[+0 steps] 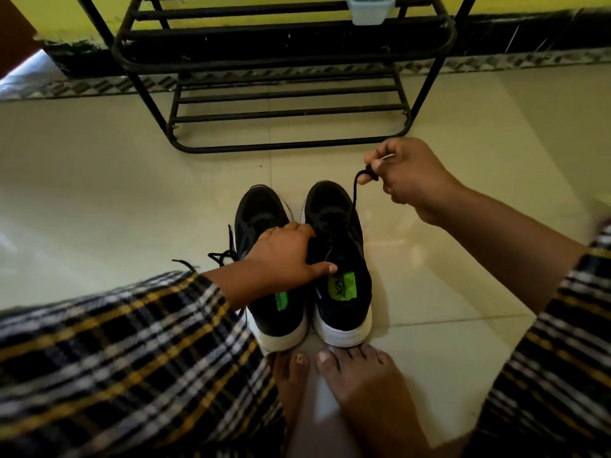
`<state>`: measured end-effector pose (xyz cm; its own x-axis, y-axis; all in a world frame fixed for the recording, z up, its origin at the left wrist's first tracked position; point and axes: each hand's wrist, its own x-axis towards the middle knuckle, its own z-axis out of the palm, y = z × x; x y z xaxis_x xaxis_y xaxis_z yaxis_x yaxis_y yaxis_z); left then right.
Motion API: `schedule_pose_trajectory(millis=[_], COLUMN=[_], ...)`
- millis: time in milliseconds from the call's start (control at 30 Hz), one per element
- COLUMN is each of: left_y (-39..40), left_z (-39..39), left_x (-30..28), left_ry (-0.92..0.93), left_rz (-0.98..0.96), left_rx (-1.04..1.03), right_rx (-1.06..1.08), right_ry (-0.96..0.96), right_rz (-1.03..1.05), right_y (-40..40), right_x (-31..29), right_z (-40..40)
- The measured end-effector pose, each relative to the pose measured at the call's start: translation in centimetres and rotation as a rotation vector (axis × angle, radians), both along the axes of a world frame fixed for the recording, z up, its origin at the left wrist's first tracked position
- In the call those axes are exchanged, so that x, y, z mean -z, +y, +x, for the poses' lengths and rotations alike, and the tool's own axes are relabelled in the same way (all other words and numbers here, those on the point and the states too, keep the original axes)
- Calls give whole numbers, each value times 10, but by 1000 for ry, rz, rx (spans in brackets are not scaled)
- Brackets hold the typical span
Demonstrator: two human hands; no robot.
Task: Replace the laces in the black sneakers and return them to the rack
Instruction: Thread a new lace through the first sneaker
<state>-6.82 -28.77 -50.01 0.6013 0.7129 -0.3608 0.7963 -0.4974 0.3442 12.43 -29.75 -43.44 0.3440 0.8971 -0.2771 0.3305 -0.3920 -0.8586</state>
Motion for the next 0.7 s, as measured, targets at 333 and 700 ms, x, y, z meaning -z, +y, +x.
schedule_pose_trajectory(millis=[333,700], left_y=[-1,4], left_z=[13,20], left_x=[-9,-15], left_ry=[-98,-176], left_rz=[139,-136], left_rx=[-48,-190], right_rx=[-53,-200], right_ry=[-242,-102], right_rz=[-14,-61], right_y=[-7,-24], right_x=[25,41], right_z=[15,-2])
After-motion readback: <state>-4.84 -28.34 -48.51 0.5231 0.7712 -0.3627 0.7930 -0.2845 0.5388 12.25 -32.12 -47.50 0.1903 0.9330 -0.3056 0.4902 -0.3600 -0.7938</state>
